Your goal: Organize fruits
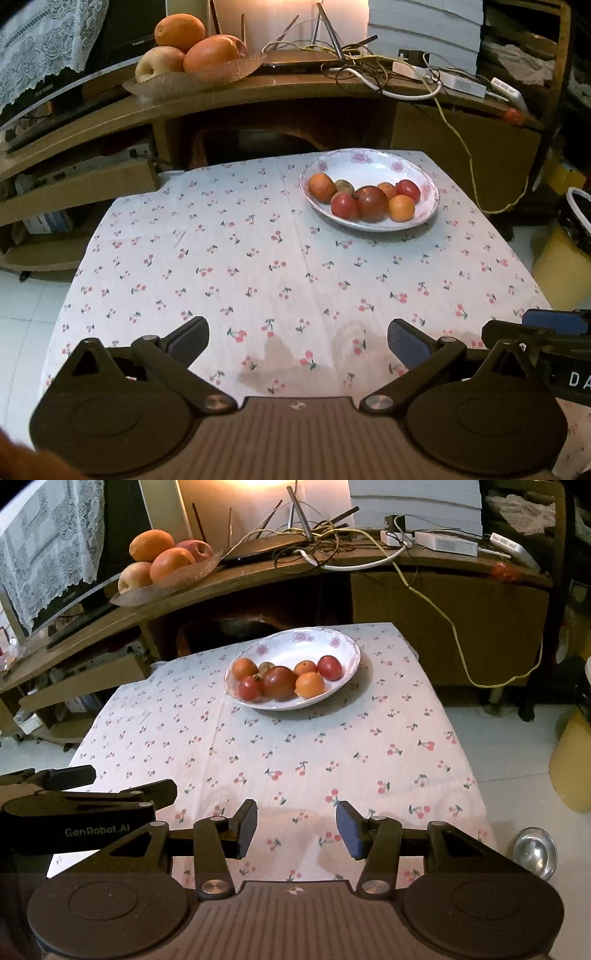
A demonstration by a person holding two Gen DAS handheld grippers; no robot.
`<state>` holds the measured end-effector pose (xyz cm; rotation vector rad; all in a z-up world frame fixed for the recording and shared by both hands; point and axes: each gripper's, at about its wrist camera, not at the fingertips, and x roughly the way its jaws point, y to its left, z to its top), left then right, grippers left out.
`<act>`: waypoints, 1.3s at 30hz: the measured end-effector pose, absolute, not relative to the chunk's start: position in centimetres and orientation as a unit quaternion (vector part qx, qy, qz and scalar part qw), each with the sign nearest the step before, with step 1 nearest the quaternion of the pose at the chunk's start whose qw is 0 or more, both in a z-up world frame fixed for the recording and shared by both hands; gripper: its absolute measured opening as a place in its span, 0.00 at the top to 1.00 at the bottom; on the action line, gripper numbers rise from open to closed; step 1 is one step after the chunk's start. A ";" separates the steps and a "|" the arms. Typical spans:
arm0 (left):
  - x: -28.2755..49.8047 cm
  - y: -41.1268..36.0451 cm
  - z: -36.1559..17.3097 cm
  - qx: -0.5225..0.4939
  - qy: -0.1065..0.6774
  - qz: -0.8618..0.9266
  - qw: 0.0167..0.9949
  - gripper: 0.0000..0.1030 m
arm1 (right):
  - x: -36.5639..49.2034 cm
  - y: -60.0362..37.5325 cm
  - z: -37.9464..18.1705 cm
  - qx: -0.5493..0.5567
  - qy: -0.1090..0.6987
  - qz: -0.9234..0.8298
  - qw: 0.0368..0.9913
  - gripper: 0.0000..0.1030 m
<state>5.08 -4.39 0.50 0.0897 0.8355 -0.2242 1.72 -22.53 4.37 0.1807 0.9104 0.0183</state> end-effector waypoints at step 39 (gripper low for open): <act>-0.6 -3.3 0.7 0.058 0.402 -0.090 0.910 0.00 | -3.0 -19.8 4.3 0.072 0.443 0.009 0.894 0.48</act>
